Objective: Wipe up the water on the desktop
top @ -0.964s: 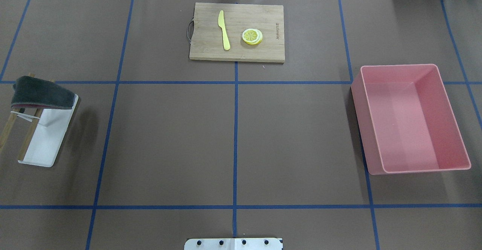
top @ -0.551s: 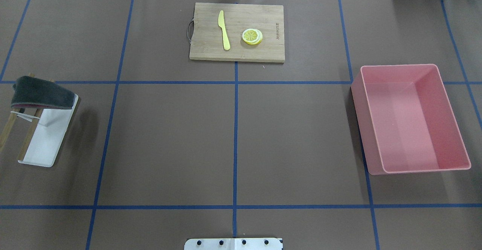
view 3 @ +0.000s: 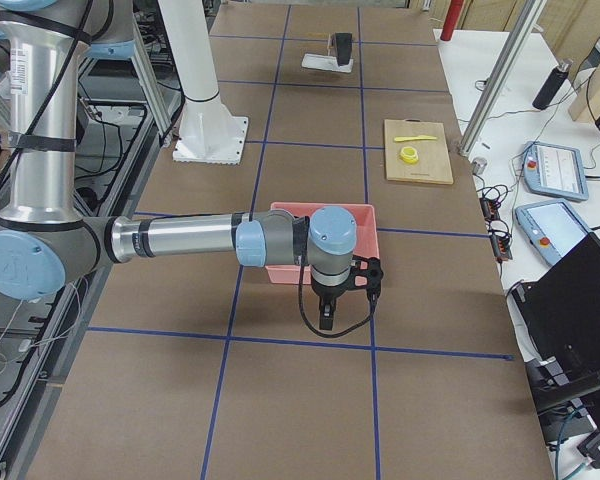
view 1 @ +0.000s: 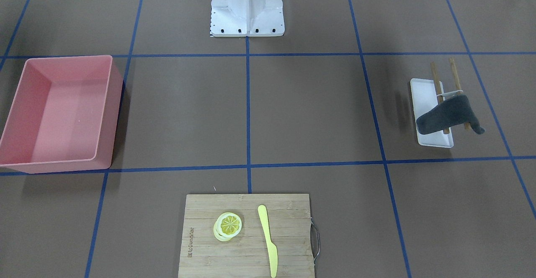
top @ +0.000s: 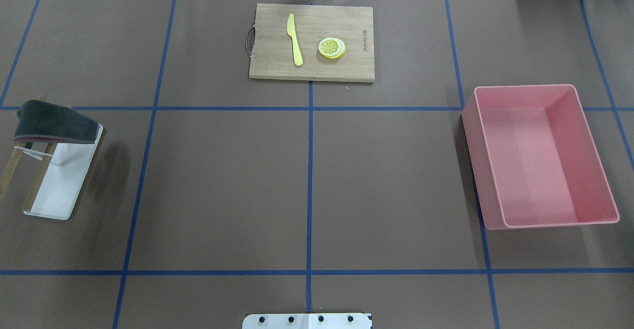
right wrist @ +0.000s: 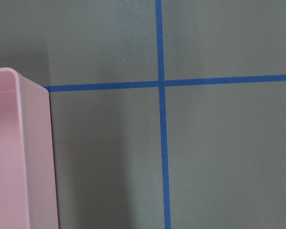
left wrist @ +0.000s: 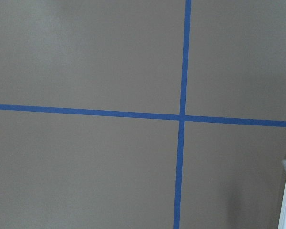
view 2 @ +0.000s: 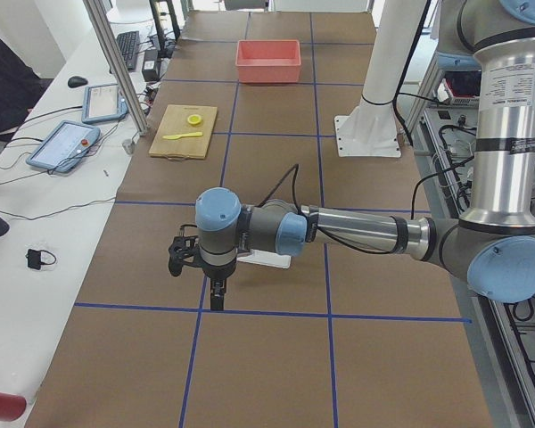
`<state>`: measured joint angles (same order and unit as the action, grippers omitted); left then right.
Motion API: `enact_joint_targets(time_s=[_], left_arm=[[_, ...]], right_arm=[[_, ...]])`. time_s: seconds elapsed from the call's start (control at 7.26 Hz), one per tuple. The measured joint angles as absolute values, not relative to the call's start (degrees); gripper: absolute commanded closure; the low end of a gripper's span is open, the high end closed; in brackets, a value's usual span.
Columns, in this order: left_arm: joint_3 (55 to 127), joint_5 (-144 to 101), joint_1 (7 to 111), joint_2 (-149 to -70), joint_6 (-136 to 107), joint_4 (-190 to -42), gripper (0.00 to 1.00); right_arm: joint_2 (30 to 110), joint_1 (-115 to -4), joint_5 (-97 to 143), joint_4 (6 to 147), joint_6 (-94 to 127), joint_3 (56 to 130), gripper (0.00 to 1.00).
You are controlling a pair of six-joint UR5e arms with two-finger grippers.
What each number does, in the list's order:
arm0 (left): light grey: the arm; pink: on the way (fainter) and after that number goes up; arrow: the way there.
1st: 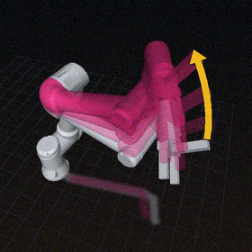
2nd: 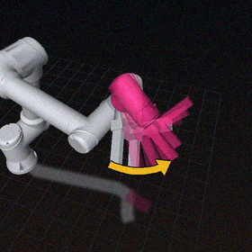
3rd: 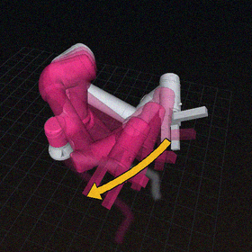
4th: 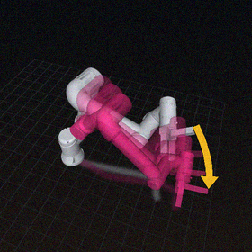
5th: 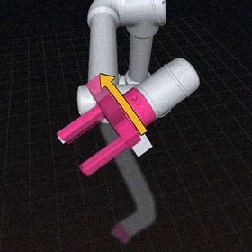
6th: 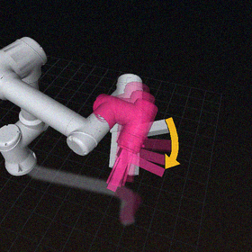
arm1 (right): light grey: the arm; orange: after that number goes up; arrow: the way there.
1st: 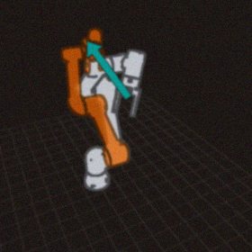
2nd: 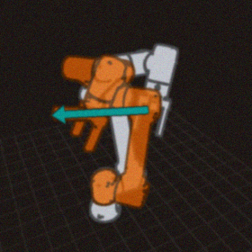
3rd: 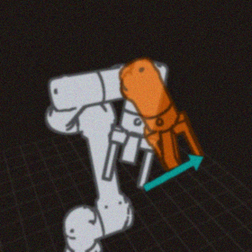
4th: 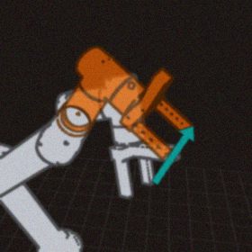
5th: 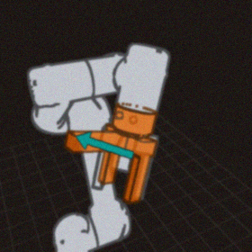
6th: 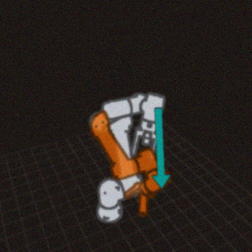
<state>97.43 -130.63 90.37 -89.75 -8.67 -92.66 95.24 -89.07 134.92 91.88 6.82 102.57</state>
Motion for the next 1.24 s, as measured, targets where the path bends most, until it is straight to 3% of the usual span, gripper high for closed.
enact_joint_targets(time_s=[1.24], left_arm=[[97.07,-142.42,82.86,-92.78,-29.52,-106.3,0.01]], right_arm=[[93.14,-88.77,135.48,91.95,6.94,100.63,0.0]])
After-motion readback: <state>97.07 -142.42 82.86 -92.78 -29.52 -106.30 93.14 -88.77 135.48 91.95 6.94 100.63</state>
